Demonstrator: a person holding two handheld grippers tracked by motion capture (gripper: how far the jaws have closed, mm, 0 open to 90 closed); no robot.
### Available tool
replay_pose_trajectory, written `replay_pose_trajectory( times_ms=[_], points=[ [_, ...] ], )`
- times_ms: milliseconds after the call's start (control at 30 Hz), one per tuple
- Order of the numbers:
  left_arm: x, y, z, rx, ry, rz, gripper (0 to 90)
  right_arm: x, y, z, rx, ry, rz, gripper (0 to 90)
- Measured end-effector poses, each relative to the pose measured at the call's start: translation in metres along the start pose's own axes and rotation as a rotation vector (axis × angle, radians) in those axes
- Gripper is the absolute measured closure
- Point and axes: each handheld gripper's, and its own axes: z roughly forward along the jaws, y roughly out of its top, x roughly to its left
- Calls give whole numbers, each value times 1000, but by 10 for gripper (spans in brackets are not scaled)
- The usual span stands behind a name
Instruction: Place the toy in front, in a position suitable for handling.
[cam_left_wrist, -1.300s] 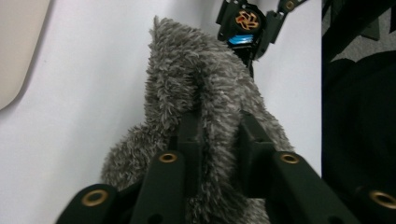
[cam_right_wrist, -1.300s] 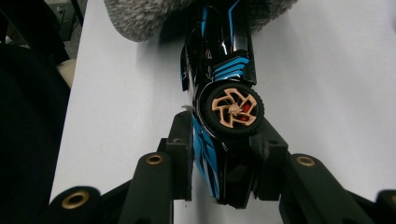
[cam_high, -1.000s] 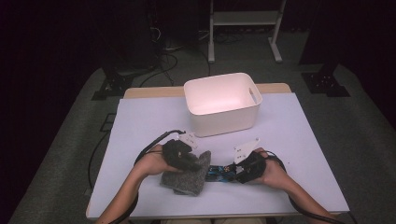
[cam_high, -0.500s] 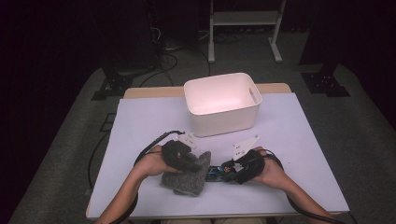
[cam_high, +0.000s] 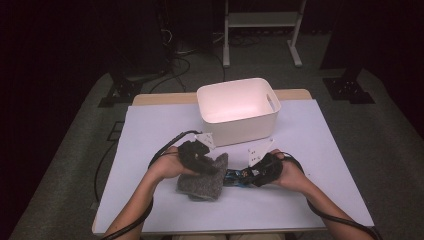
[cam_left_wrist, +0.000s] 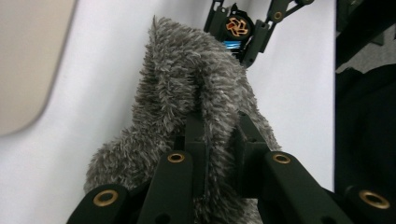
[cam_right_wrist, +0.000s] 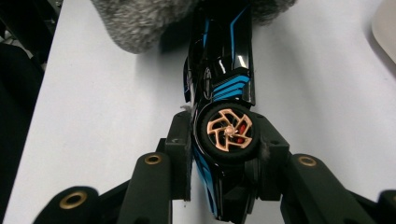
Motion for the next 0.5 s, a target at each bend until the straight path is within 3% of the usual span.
replay_pose_trajectory(
  times_ms=[100,200,333,500],
  points=[
    [6,4,4,29,-2,0,791,-2,-1,0,-8,5,22,631],
    [9,2,8,31,-34,-24,791,-2,-5,0,-37,39,83,491],
    [4,2,8,40,-40,-18,792,1,-8,-1,-59,50,125,380],
    [-5,-1,7,47,-54,1,792,7,-4,-5,-64,34,135,339]
  ],
)
